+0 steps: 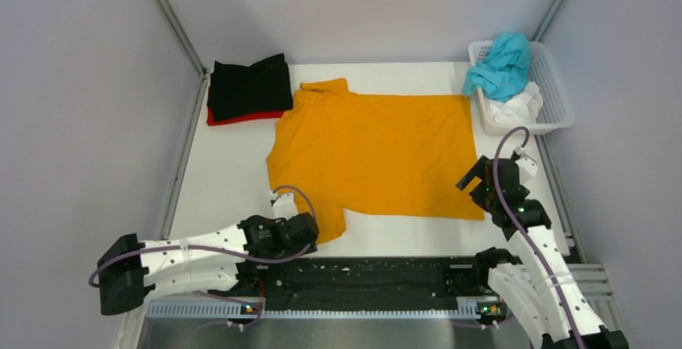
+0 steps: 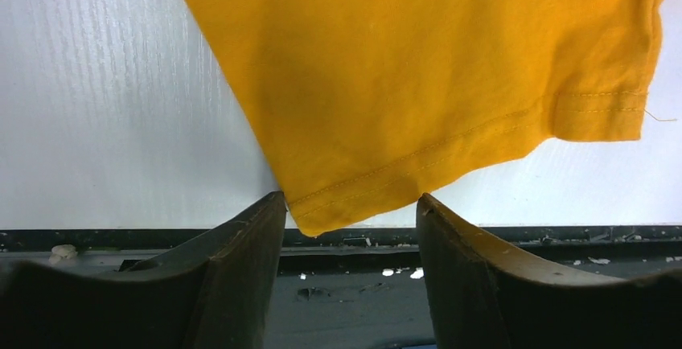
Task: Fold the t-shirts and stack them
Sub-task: Grab the side of the flattened tshirt closest away from the robot with both arms
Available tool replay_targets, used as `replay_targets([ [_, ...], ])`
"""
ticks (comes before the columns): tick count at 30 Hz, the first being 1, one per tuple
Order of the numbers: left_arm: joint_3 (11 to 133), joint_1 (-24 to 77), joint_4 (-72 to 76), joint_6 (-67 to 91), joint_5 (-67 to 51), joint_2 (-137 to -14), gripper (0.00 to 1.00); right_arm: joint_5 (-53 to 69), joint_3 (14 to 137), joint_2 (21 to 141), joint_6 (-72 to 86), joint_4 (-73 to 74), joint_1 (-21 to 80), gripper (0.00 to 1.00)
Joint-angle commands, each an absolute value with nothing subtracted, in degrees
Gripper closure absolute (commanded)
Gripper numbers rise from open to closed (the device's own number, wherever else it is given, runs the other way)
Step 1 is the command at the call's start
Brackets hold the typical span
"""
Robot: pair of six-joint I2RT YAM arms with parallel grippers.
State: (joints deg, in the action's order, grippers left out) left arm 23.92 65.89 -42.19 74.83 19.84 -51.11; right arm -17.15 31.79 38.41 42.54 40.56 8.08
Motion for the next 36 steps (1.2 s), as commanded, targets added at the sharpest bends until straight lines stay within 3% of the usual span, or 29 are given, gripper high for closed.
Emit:
replay_targets([
  [1, 22.98, 66.09, -42.04, 74.95, 18.73, -55.25, 0.36, -19.12, 32.72, 36.39, 45.04, 42.77, 7.86, 0.01],
  [4, 23.28, 66.09, -39.61, 74.53, 19.02, -58.03, 0.44, -17.57, 32.17, 35.5, 46.1, 43.15, 7.91, 0.02],
  [6, 23.42, 66.09, -39.28, 74.68, 18.76, -59.96, 0.56, -16.98, 32.23, 35.14, 47.1, 43.99, 7.9, 0.02],
  [7, 23.27, 66.09, -38.61, 74.46, 18.67, -60.7, 0.68, -16.81, 32.06, 35.16, 47.93, 44.57, 7.9, 0.02],
  [8, 23.15, 66.09, -37.61, 74.04, 18.49, -61.28, 0.93, -16.69, 31.92, 35.53, 49.22, 45.64, 7.91, 0.02],
  [9, 23.23, 66.09, -36.78, 73.66, 18.54, -61.69, 1.0, -16.48, 31.83, 36.04, 51.3, 47.42, 7.91, 0.02],
  [18, 28.82, 66.09, -40.99, 69.54, 20.95, -57.01, 1.0, -18.12, 24.68, 36.83, 63.5, 48.09, 7.91, 0.08],
  [24, 29.24, 66.09, -41.31, 69.02, 20.65, -51.43, 1.0, -17.68, 17.78, 32.17, 66.95, 41.91, 7.91, 0.35],
  [30, 30.4, 66.09, -41.76, 68.41, 21.77, -49.14, 1.0, -18.54, 12.88, 32.39, 69.96, 35.63, 7.91, 0.44],
  [36, 33.02, 65.8, -43.41, 66.13, 24.54, -49.09, 1.0, -20.78, 11.78, 35.87, 70.17, 31.56, 7.91, 0.6],
])
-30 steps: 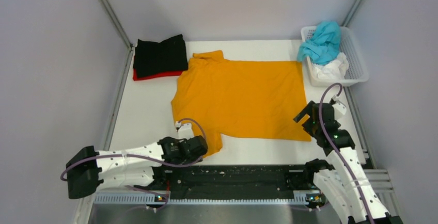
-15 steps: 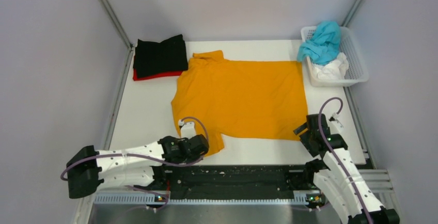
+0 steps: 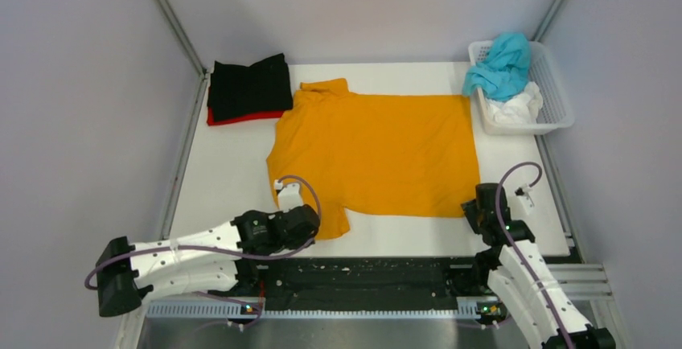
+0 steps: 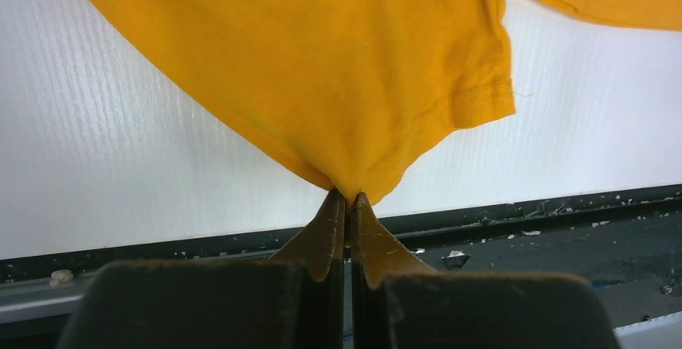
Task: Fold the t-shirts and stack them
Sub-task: Grab the side of the flattened tshirt closest away from the robot with both arms, then fold the flattened tshirt in 1/3 of the way
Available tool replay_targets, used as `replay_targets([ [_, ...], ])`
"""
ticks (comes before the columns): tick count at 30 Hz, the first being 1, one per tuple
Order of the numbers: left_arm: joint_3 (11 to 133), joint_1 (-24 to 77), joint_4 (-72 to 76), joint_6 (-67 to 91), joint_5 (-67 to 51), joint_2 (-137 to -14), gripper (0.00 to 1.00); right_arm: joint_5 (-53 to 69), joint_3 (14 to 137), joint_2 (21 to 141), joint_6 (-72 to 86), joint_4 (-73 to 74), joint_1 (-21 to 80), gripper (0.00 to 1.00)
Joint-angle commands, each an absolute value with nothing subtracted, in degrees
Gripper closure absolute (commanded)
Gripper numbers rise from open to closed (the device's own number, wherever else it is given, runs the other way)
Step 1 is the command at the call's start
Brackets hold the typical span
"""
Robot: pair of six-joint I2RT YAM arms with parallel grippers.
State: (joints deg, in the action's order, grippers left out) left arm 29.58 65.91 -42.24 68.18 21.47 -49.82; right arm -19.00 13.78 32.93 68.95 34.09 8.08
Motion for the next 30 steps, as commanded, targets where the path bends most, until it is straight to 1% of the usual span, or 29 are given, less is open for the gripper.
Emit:
replay_targets([
  [1, 33.36, 65.64, -43.31, 65.67, 24.85, -49.13, 1.0, -20.75, 11.27, 36.73, 70.22, 30.72, 7.9, 0.61],
  [3, 33.65, 65.02, -42.68, 64.6, 25.13, -49.17, 1.0, -20.94, 10.63, 38.07, 70.48, 29.43, 7.89, 0.65],
  [4, 33.85, 64.5, -42.42, 64.01, 25.11, -49.26, 1.0, -21.04, 10.51, 38.74, 70.49, 28.97, 7.91, 0.7],
  [5, 34.1, 63.98, -42.25, 63.65, 24.99, -49.41, 1.0, -21.08, 10.52, 39.35, 70.41, 28.68, 7.91, 0.75],
  [7, 34.71, 62.91, -42.04, 62.93, 24.88, -49.79, 1.0, -21.14, 11.16, 39.59, 69.41, 28.63, 7.88, 0.9],
  [8, 35.09, 62.4, -41.95, 62.62, 24.8, -50.05, 1.0, -21.31, 11.67, 39.53, 68.72, 28.72, 7.9, 1.0],
  [13, 37.47, 59.44, -39.09, 59.92, 23.93, -52.08, 1.0, -23.02, 17.32, 41.14, 61.34, 28.5, 7.91, 1.0],
  [19, 42.69, 49.64, -34.92, 51.53, 18.04, -58.47, 1.0, -19.23, 26.94, 46.54, 51.54, 29.54, 7.9, 1.0],
  [25, 52.52, 44.08, -30.99, 43.76, 15.93, -67.45, 1.0, -17.4, 34.24, 54.19, 47.51, 28.53, 7.89, 1.0],
  [30, 60.17, 37.91, -30.32, 39.31, 14.93, -75.57, 1.0, -18.58, 41.17, 61.02, 44.69, 26.75, 7.89, 1.0],
])
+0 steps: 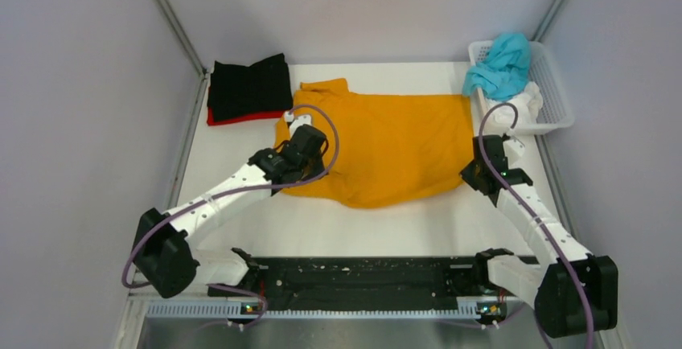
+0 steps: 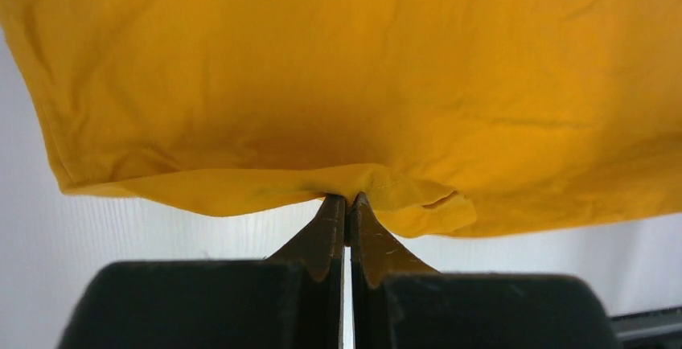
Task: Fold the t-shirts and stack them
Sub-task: Fold the flattened tshirt in 1/3 of the way
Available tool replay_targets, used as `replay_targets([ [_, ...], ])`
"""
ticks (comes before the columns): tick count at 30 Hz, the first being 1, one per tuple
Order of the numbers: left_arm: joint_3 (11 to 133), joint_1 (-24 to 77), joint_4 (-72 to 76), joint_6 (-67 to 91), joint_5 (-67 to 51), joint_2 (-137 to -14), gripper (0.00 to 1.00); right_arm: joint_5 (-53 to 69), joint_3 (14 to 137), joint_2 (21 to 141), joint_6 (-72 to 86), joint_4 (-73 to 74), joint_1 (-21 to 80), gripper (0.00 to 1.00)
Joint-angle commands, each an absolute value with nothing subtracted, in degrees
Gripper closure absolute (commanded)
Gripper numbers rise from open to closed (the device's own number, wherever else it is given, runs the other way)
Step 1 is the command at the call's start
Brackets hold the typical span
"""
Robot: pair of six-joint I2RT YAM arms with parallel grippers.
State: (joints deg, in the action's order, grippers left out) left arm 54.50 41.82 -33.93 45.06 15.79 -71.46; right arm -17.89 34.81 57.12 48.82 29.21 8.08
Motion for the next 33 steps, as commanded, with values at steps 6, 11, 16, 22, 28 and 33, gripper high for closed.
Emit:
replay_targets([
  [6, 65.32, 31.85, -27.61, 35.28, 16.23, -79.44, 1.0, -20.5, 46.04, 68.37, 43.61, 24.7, 7.76, 1.0],
  [11, 67.32, 27.81, -22.58, 31.3, 15.18, -81.73, 1.0, -20.6, 49.36, 72.72, 42.72, 22.19, 7.04, 1.0],
  [16, 70.78, 25.02, -20.09, 27.74, 13.04, -85.38, 1.0, -20.3, 52.78, 77.01, 41.84, 21.43, 6.32, 1.0],
  [22, 74.83, 23.59, -19.27, 24.84, 11.17, -91.45, 1.0, -20.72, 54.03, 80.28, 40.98, 18.95, 4.96, 1.0],
  [28, 80.97, 21.64, -22.4, 25.16, 12.0, -98.04, 1.0, -19.45, 58.3, 86.92, 38.95, 17.76, 4.3, 0.95],
  [33, 89.28, 19.74, -27.5, 26.01, 12.91, -105.5, 0.02, -19.57, 64.1, 92.09, 38.85, 19.99, 4.0, 0.47],
])
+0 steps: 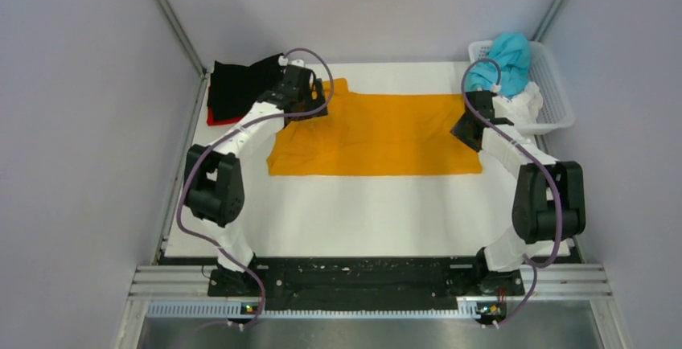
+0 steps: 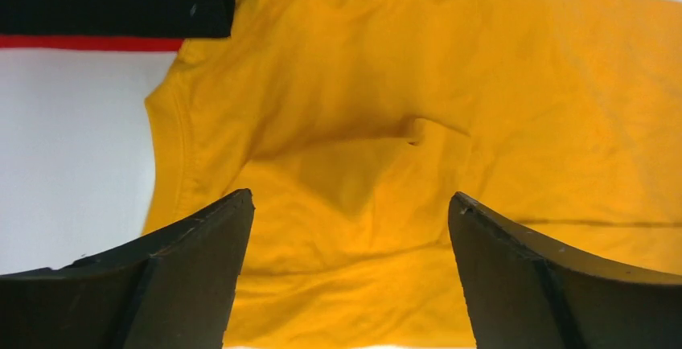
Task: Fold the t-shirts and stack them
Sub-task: Fold the flattened tshirt in 1/3 of the way, then grab the side of the flattened tshirt furthest away from the robot with both arms
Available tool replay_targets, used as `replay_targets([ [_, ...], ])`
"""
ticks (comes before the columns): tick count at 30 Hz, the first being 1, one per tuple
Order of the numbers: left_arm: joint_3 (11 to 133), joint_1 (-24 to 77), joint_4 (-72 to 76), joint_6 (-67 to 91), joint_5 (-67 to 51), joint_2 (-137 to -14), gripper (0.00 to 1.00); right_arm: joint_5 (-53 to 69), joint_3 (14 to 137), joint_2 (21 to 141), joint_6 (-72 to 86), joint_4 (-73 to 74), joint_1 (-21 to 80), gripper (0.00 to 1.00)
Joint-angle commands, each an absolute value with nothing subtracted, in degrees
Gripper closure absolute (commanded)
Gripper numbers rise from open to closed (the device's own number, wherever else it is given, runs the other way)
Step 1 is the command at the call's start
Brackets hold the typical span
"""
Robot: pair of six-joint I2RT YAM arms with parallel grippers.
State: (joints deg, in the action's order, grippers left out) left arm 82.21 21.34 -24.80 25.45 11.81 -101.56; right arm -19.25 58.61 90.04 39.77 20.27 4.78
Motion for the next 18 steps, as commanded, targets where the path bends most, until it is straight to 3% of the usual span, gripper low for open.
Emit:
replay_targets([
  [1, 90.78, 19.66, -28.64, 26.12, 13.05, -106.65, 0.01, -18.56, 64.83, 92.17, 38.77, 20.58, 3.92, 0.4],
  [3, 92.48, 19.64, -31.51, 27.27, 11.74, -107.31, 0.01, -15.86, 65.14, 91.77, 38.48, 21.33, 4.01, 0.31],
  [5, 90.7, 19.63, -31.74, 28.86, 8.13, -105.61, 0.01, -12.07, 63.9, 90.53, 38.09, 22.1, 4.09, 0.1],
  [6, 87.89, 19.65, -29.81, 29.46, 6.07, -104.05, 0.01, -10.14, 62.6, 89.75, 37.99, 22.08, 4.58, 0.04],
  [11, 72.23, 19.6, -17.54, 32.27, -6.28, -99.34, 0.01, -5.07, 56.98, 89.65, 36.22, 17.57, 8.98, 0.01],
  [18, 65.86, 19.63, -15.27, 35.85, -10.34, -102.56, 0.01, -2.61, 55.24, 95.93, 35.24, 13.43, 10.95, 0.01],
])
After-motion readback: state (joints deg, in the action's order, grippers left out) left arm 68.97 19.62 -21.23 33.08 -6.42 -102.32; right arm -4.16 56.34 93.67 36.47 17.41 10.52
